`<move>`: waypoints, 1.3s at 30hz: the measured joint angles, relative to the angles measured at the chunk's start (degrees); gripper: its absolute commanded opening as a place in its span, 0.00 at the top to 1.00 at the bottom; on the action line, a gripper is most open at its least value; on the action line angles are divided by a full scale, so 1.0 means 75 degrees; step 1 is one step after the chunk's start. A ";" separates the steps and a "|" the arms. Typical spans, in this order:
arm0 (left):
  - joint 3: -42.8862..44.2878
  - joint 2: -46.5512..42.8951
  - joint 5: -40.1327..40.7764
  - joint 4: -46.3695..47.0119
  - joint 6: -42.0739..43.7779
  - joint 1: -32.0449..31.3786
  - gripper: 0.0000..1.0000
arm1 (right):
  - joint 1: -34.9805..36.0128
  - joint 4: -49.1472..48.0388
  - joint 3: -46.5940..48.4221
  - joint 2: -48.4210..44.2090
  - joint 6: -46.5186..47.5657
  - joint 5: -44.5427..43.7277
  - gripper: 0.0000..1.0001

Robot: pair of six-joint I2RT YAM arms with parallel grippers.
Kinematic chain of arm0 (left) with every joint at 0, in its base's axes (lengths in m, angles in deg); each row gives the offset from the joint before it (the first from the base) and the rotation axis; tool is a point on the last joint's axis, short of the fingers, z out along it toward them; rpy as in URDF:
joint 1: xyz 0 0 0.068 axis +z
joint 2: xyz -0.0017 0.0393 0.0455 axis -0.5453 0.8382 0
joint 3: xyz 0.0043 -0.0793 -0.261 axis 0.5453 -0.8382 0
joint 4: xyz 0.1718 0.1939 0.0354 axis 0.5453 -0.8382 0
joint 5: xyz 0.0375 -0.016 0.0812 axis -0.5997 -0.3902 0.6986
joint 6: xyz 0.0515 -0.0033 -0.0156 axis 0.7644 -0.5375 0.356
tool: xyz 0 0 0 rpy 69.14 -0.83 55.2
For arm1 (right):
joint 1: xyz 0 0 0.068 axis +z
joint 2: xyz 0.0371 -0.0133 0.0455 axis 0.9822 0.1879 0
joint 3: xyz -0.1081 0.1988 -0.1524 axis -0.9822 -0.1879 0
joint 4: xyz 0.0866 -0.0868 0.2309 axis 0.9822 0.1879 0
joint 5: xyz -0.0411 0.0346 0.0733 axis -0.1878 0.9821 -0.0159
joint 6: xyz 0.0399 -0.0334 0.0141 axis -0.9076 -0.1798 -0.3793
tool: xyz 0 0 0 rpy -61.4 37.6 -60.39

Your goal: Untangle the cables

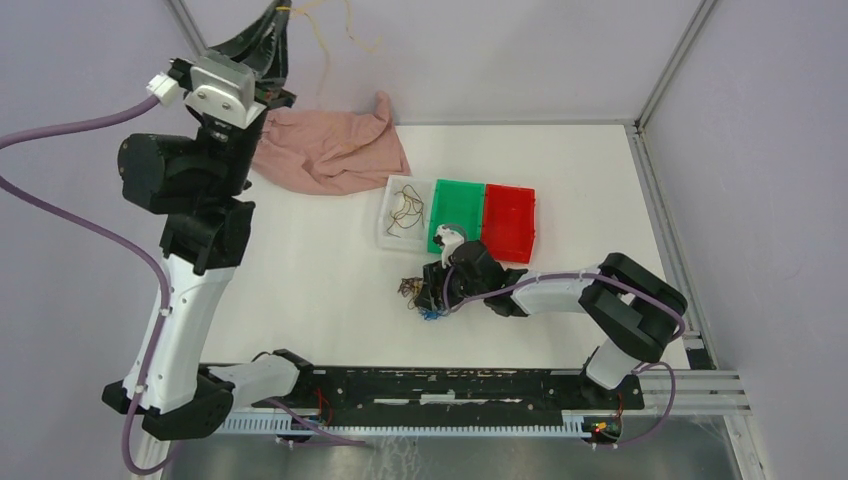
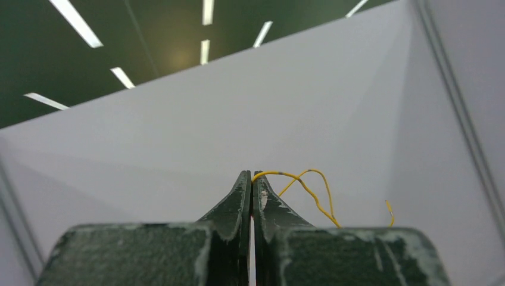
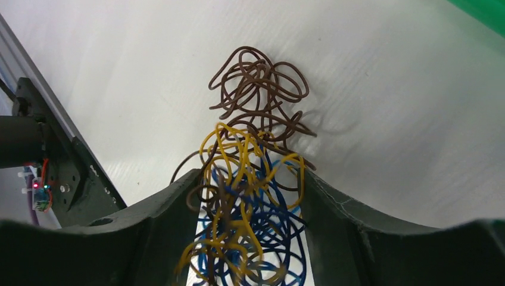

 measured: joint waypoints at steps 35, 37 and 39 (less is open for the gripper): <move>-0.1923 -0.0799 -0.0720 -0.1183 0.0105 0.0000 0.97 | 0.0050 0.2302 0.1961 -0.3879 0.2238 0.0154 0.05; -0.2005 -0.0836 -0.0810 -0.1332 -0.0003 0.0000 0.97 | 0.0050 0.2291 0.2055 -0.3990 0.2410 0.0306 0.06; -0.2008 -0.0857 -0.0918 -0.1434 -0.0087 0.0000 0.97 | 0.0050 0.2285 0.2241 -0.3963 0.2553 0.0443 0.08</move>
